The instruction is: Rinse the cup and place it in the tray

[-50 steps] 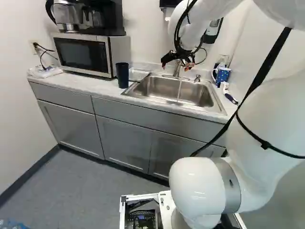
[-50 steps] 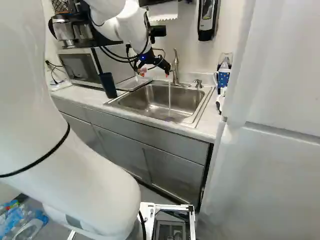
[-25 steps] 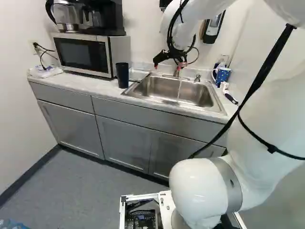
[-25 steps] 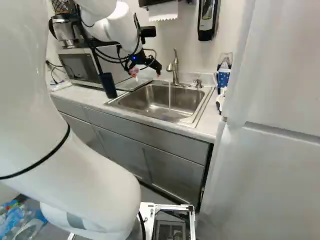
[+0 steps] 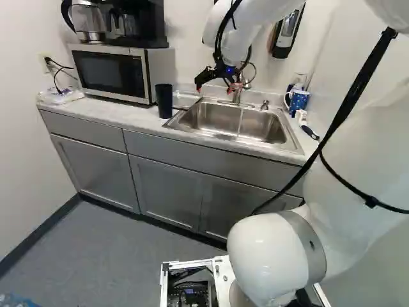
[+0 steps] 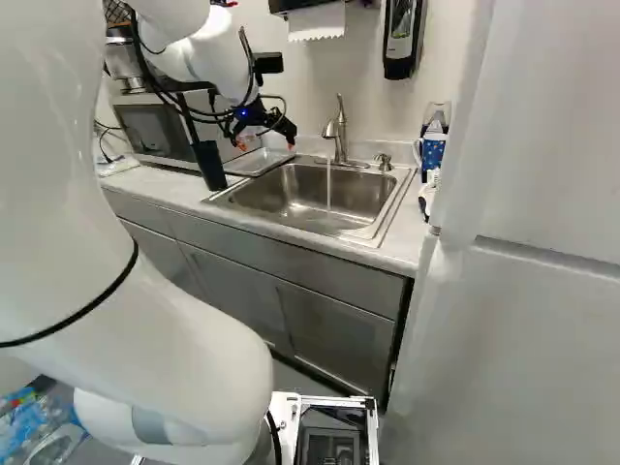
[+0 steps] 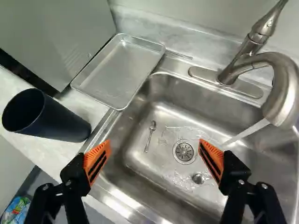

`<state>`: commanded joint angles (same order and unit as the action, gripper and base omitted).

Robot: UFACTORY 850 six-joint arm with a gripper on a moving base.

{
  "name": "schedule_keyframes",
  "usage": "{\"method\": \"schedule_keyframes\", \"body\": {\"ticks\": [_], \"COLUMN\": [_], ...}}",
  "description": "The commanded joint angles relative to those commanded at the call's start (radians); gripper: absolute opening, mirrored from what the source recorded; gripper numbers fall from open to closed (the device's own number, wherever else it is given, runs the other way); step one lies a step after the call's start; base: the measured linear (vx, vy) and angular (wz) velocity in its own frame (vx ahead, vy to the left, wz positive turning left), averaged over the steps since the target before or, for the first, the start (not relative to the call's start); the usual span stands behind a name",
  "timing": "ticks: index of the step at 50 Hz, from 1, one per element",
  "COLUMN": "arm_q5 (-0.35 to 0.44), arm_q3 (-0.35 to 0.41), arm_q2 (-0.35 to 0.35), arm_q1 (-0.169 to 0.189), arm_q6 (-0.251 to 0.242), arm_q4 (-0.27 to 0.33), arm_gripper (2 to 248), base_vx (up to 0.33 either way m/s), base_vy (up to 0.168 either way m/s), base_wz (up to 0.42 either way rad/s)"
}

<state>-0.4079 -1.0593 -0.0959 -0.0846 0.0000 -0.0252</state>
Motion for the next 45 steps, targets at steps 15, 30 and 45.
{"method": "schedule_keyframes", "body": {"ticks": [15, 30, 45], "arm_q5": [0.000, 0.000, 0.000], "arm_q3": [0.009, 0.009, 0.002], "arm_q2": [-0.009, -0.010, -0.002], "arm_q1": [-0.052, -0.105, -0.157], "arm_q6": [0.000, 0.000, 0.000], "arm_q4": [0.000, 0.000, 0.000], "arm_gripper": [247, 247, 247], "base_vx": [0.000, 0.000, 0.000], "base_vy": [0.000, 0.000, 0.000], "base_wz": [0.000, 0.000, 0.000]}}
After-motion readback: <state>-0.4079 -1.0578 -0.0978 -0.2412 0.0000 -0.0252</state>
